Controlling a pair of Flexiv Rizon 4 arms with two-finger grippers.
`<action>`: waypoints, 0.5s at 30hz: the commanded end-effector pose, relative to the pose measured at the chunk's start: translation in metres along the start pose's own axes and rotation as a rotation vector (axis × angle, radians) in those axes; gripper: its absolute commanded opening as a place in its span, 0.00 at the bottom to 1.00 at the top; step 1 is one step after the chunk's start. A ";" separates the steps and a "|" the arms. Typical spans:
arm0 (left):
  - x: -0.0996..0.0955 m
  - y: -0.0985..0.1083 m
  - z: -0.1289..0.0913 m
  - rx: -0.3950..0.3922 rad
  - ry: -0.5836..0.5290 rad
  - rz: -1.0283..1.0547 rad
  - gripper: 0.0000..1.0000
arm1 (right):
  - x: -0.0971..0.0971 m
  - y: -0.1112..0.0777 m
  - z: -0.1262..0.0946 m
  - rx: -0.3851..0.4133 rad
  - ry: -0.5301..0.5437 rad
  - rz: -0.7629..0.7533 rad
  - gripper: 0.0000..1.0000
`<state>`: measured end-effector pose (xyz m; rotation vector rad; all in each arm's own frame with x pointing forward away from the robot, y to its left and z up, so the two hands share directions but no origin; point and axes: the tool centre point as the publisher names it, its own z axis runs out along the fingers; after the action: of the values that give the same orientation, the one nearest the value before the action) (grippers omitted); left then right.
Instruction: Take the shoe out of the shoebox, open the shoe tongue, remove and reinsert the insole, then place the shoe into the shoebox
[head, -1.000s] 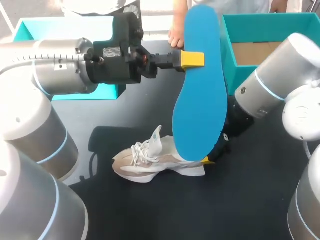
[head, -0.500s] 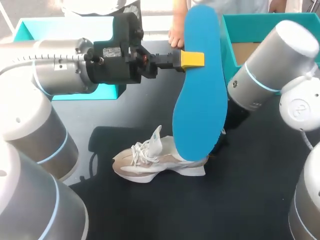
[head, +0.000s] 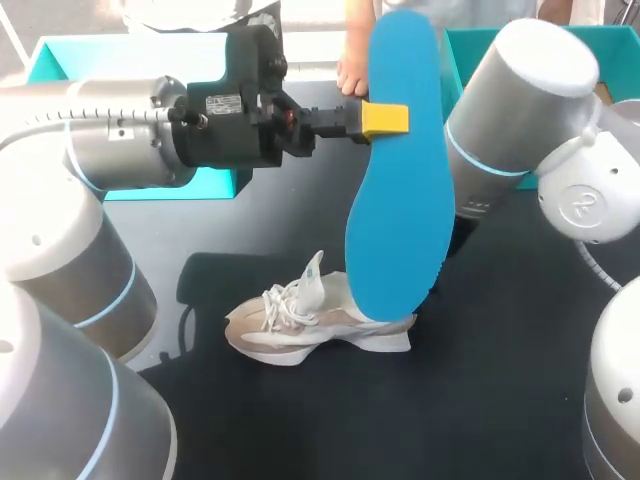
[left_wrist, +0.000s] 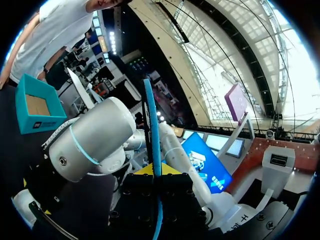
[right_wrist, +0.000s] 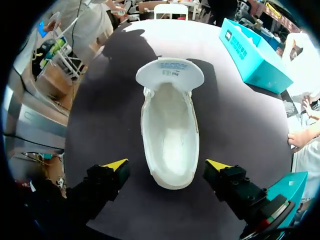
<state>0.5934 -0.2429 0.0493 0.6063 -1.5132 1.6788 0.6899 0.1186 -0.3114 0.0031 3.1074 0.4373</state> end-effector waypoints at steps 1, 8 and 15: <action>0.002 0.003 0.001 0.006 -0.004 -0.001 0.00 | -0.005 0.008 0.001 0.133 0.015 0.003 1.00; 0.002 0.003 0.001 0.006 -0.004 -0.001 0.00 | -0.005 0.008 0.001 0.133 0.015 0.003 1.00; 0.002 0.003 0.001 0.006 -0.004 -0.001 0.00 | -0.015 0.019 0.003 0.145 -0.018 -0.016 1.00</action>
<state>0.5934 -0.2429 0.0493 0.6062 -1.5132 1.6789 0.7033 0.1295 -0.3049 -0.0110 3.1073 0.2712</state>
